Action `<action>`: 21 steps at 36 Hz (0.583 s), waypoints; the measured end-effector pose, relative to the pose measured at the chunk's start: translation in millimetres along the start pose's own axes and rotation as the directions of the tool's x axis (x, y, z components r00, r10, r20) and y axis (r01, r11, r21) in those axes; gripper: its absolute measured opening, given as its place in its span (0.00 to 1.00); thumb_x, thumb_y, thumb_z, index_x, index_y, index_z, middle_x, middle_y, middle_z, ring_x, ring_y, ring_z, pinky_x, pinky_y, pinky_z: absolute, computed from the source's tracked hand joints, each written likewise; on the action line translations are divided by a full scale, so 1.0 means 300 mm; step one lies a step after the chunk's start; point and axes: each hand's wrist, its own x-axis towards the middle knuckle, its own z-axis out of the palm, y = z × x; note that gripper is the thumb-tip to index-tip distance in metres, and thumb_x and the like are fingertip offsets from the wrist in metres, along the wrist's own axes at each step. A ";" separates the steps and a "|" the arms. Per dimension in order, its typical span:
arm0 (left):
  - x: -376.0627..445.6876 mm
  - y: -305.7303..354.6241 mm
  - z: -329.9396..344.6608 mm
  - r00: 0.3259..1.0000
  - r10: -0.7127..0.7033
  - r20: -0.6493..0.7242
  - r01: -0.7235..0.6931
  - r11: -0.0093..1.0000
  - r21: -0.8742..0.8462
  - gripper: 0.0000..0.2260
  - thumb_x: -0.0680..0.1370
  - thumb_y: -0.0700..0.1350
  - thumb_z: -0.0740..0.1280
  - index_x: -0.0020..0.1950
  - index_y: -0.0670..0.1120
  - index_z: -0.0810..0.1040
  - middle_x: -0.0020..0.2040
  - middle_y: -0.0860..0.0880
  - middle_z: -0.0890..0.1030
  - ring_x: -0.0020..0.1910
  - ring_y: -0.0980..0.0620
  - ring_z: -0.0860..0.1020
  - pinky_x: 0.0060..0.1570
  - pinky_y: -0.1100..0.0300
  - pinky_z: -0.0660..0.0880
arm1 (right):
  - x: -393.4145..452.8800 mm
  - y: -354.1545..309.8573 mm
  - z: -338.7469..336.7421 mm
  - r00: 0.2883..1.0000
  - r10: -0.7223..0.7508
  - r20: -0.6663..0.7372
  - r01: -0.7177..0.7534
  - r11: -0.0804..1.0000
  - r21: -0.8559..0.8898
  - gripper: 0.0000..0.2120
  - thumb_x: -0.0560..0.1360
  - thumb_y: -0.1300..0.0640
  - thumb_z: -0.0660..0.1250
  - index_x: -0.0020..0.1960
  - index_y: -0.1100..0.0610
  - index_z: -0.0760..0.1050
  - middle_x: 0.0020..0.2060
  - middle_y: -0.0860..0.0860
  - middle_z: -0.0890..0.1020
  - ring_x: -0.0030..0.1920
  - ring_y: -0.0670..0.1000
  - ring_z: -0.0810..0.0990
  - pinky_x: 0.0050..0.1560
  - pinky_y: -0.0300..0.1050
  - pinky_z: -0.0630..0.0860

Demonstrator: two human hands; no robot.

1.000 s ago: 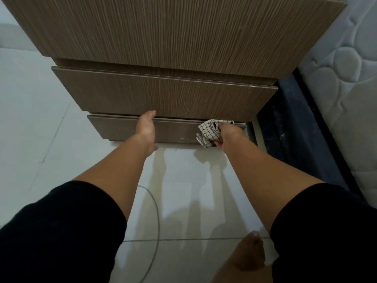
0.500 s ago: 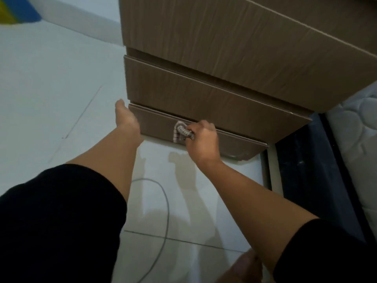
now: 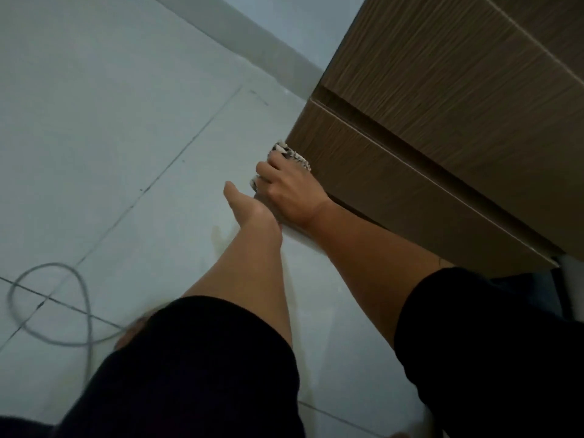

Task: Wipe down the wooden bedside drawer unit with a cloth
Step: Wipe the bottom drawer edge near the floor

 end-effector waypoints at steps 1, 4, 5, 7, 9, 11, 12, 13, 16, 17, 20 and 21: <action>0.012 -0.004 0.004 1.000 0.003 0.014 -0.002 0.999 -0.047 0.30 0.77 0.63 0.54 0.71 0.44 0.67 0.67 0.44 0.73 0.66 0.44 0.72 0.69 0.47 0.65 | -0.004 0.003 0.012 1.000 -0.021 0.010 0.021 1.000 -0.007 0.07 0.66 0.63 0.75 0.31 0.62 0.80 0.35 0.54 0.78 0.44 0.55 0.70 0.34 0.47 0.76; 0.034 -0.006 0.014 0.999 0.031 0.042 -0.026 0.993 -0.114 0.31 0.76 0.63 0.57 0.71 0.44 0.67 0.67 0.42 0.73 0.66 0.42 0.72 0.69 0.46 0.64 | -0.019 0.015 0.027 0.997 -0.074 0.031 0.075 0.995 -0.058 0.08 0.64 0.63 0.76 0.29 0.62 0.79 0.33 0.54 0.77 0.44 0.54 0.65 0.32 0.46 0.72; 0.042 -0.007 0.018 0.998 0.038 0.050 -0.033 0.994 -0.106 0.32 0.75 0.63 0.57 0.72 0.44 0.66 0.68 0.42 0.73 0.67 0.42 0.71 0.70 0.46 0.64 | -0.021 0.020 0.028 0.995 -0.092 0.037 0.095 0.992 -0.079 0.09 0.63 0.63 0.77 0.28 0.61 0.79 0.32 0.54 0.77 0.44 0.54 0.65 0.32 0.46 0.71; 0.050 -0.010 0.026 0.996 0.053 0.070 -0.049 0.996 -0.069 0.32 0.76 0.63 0.56 0.73 0.44 0.65 0.69 0.43 0.72 0.68 0.43 0.70 0.70 0.46 0.63 | -0.024 0.028 0.033 0.993 -0.106 0.059 0.113 0.985 -0.129 0.08 0.63 0.60 0.78 0.29 0.60 0.80 0.33 0.53 0.78 0.45 0.54 0.65 0.33 0.45 0.71; 0.050 -0.009 0.028 0.993 0.069 0.097 -0.066 0.997 -0.032 0.32 0.77 0.62 0.55 0.74 0.43 0.63 0.70 0.44 0.71 0.69 0.45 0.70 0.71 0.47 0.62 | -0.034 0.028 0.044 0.990 -0.113 0.089 0.126 0.978 -0.165 0.07 0.63 0.57 0.78 0.32 0.58 0.82 0.36 0.52 0.80 0.47 0.54 0.66 0.35 0.45 0.71; 0.052 -0.004 0.024 0.991 0.081 0.111 -0.083 0.996 0.015 0.32 0.78 0.62 0.54 0.75 0.43 0.62 0.71 0.45 0.70 0.70 0.47 0.69 0.72 0.47 0.61 | -0.052 0.027 0.054 0.989 -0.103 0.106 0.121 0.976 -0.183 0.06 0.63 0.54 0.77 0.35 0.57 0.83 0.39 0.51 0.81 0.49 0.53 0.66 0.36 0.44 0.71; 0.052 -0.001 0.020 0.990 0.088 0.112 -0.094 0.994 0.048 0.32 0.78 0.62 0.53 0.75 0.43 0.63 0.72 0.46 0.69 0.70 0.48 0.68 0.72 0.48 0.61 | -0.063 0.027 0.055 0.991 -0.089 0.103 0.107 0.977 -0.187 0.07 0.63 0.54 0.77 0.37 0.57 0.83 0.39 0.51 0.81 0.49 0.53 0.66 0.37 0.43 0.71; 0.051 0.001 0.015 0.989 0.090 0.117 -0.100 0.992 0.082 0.32 0.78 0.62 0.53 0.75 0.43 0.63 0.73 0.46 0.68 0.71 0.48 0.67 0.72 0.48 0.60 | -0.075 0.029 0.057 0.993 -0.080 0.090 0.095 0.978 -0.185 0.08 0.62 0.54 0.77 0.37 0.58 0.83 0.40 0.51 0.81 0.49 0.53 0.66 0.37 0.43 0.71; 0.046 0.014 0.005 0.984 0.063 0.169 -0.097 0.975 0.200 0.33 0.79 0.63 0.49 0.76 0.43 0.61 0.75 0.47 0.64 0.75 0.49 0.62 0.73 0.47 0.56 | -0.119 0.040 0.057 0.994 -0.075 0.079 0.087 0.981 -0.171 0.07 0.63 0.54 0.75 0.35 0.59 0.84 0.40 0.51 0.81 0.49 0.53 0.66 0.37 0.44 0.71; 0.047 0.017 0.004 0.980 0.051 0.192 -0.096 0.968 0.230 0.34 0.78 0.64 0.48 0.77 0.43 0.60 0.76 0.46 0.64 0.75 0.49 0.61 0.73 0.46 0.55 | -0.135 0.043 0.057 0.995 -0.064 0.076 0.075 0.985 -0.156 0.08 0.66 0.55 0.70 0.34 0.58 0.84 0.39 0.51 0.81 0.49 0.53 0.66 0.36 0.44 0.71; 0.050 0.024 0.010 0.969 0.021 0.247 -0.092 0.956 0.280 0.35 0.78 0.65 0.47 0.76 0.42 0.60 0.76 0.45 0.64 0.76 0.48 0.60 0.74 0.45 0.52 | -0.187 0.043 0.053 0.997 -0.008 0.075 0.014 0.996 -0.089 0.19 0.68 0.57 0.55 0.31 0.57 0.83 0.38 0.50 0.80 0.48 0.53 0.69 0.36 0.43 0.70; 0.049 0.023 0.016 0.966 0.018 0.258 -0.096 0.951 0.294 0.35 0.78 0.65 0.47 0.76 0.42 0.60 0.76 0.45 0.63 0.76 0.48 0.60 0.74 0.45 0.52 | -0.207 0.042 0.051 0.996 0.007 0.089 0.002 0.996 -0.095 0.20 0.68 0.57 0.53 0.31 0.56 0.83 0.38 0.50 0.80 0.48 0.53 0.71 0.37 0.44 0.70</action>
